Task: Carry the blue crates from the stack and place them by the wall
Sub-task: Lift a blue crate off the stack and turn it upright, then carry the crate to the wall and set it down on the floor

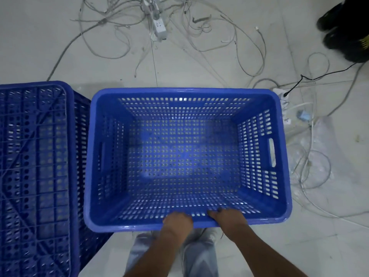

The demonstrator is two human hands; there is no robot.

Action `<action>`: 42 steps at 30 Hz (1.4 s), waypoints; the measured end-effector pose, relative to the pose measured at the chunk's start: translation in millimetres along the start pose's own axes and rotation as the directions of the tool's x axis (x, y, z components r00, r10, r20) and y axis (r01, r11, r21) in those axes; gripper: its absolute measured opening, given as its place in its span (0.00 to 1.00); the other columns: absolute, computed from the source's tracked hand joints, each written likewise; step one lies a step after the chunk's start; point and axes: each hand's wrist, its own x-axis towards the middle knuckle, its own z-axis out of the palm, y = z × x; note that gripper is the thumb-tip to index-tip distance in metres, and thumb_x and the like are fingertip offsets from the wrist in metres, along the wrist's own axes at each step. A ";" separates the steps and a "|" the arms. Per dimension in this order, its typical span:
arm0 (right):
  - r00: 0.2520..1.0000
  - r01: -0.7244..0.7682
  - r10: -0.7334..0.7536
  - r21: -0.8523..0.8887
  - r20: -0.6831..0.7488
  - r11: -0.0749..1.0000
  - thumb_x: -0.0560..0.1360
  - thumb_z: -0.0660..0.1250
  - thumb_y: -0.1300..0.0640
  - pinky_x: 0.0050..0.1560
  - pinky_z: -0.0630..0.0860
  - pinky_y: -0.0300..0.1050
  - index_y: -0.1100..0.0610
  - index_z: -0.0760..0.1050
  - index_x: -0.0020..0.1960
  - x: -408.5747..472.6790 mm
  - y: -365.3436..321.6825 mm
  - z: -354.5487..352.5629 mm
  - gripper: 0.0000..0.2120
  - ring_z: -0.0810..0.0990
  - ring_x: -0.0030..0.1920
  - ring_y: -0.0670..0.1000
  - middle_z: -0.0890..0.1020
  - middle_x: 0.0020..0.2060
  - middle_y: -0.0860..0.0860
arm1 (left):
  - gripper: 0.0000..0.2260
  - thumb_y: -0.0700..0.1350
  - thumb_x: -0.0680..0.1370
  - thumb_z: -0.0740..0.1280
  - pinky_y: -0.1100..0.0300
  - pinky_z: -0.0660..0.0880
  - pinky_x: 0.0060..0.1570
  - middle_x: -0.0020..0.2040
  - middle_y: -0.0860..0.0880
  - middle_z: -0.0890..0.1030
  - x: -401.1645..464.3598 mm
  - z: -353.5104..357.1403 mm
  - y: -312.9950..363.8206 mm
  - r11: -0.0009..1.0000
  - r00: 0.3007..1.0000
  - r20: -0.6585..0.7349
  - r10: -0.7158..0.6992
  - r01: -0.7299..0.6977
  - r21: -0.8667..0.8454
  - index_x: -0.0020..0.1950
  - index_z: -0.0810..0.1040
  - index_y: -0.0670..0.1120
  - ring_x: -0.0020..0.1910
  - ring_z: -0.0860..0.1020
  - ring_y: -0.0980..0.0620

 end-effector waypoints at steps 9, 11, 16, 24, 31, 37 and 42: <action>0.996 0.028 -0.028 0.010 0.082 1.000 0.77 0.58 0.64 0.61 0.71 0.55 0.49 0.56 0.75 9.9 -4.7 -1.2 0.29 0.73 0.64 0.61 0.71 0.67 0.59 | 0.10 0.50 0.42 0.72 0.72 0.65 0.16 0.14 0.49 0.72 -4.7 16.1 -12.6 0.998 0.948 -0.316 0.044 -0.028 0.057 0.17 0.79 0.48 0.13 0.73 0.56; 0.995 0.027 -0.027 0.000 0.091 1.000 0.77 0.58 0.64 0.62 0.70 0.55 0.49 0.54 0.76 10.1 -4.7 -3.0 0.30 0.73 0.65 0.61 0.70 0.68 0.58 | 0.10 0.48 0.59 0.72 0.66 0.77 0.30 0.30 0.46 0.83 -17.4 5.7 -8.3 0.998 0.980 -0.197 0.023 -0.010 0.067 0.37 0.87 0.47 0.31 0.83 0.51; 0.995 0.022 -0.022 0.006 0.095 1.000 0.77 0.59 0.65 0.63 0.71 0.55 0.48 0.53 0.76 11.9 -4.5 -0.7 0.32 0.73 0.65 0.60 0.69 0.69 0.57 | 0.17 0.35 0.80 0.53 0.48 0.71 0.62 0.65 0.38 0.75 -13.0 5.3 -11.9 1.000 0.998 -0.061 0.004 -0.002 0.019 0.68 0.68 0.36 0.66 0.71 0.40; 0.980 -0.124 0.196 0.698 -0.025 0.705 0.76 0.64 0.44 0.64 0.71 0.48 0.54 0.70 0.68 -0.4 19.2 -21.6 0.25 0.75 0.64 0.55 0.75 0.66 0.54 | 0.15 0.47 0.80 0.58 0.51 0.74 0.59 0.65 0.44 0.75 -22.1 -15.3 -69.5 0.938 0.961 -0.197 -0.192 0.122 -0.324 0.64 0.72 0.45 0.63 0.75 0.43; 0.757 -0.216 0.573 0.709 -0.313 0.672 0.78 0.60 0.57 0.58 0.71 0.56 0.63 0.67 0.68 -14.7 91.9 -78.6 0.20 0.70 0.63 0.63 0.65 0.68 0.58 | 0.16 0.42 0.80 0.60 0.49 0.74 0.42 0.64 0.40 0.72 -49.2 -71.8 -182.2 0.707 0.698 -0.342 -0.629 0.331 -0.625 0.67 0.69 0.40 0.47 0.73 0.43; 0.634 -0.297 0.691 0.717 -0.345 0.631 0.76 0.62 0.60 0.61 0.69 0.61 0.67 0.64 0.68 -9.7 128.1 -91.6 0.23 0.63 0.67 0.63 0.61 0.68 0.61 | 0.28 0.45 0.77 0.66 0.40 0.74 0.57 0.70 0.37 0.66 -45.0 -66.4 -223.3 0.438 0.527 -0.125 -0.840 0.526 -0.729 0.73 0.60 0.39 0.65 0.69 0.36; 0.583 -0.339 0.728 0.706 -0.362 0.622 0.75 0.63 0.61 0.59 0.69 0.59 0.68 0.61 0.69 1.5 132.2 -88.8 0.26 0.63 0.65 0.64 0.61 0.67 0.63 | 0.32 0.45 0.79 0.65 0.50 0.73 0.33 0.55 0.35 0.73 -38.1 -55.3 -229.3 0.186 0.533 0.051 -0.844 0.380 -0.906 0.76 0.51 0.39 0.38 0.75 0.39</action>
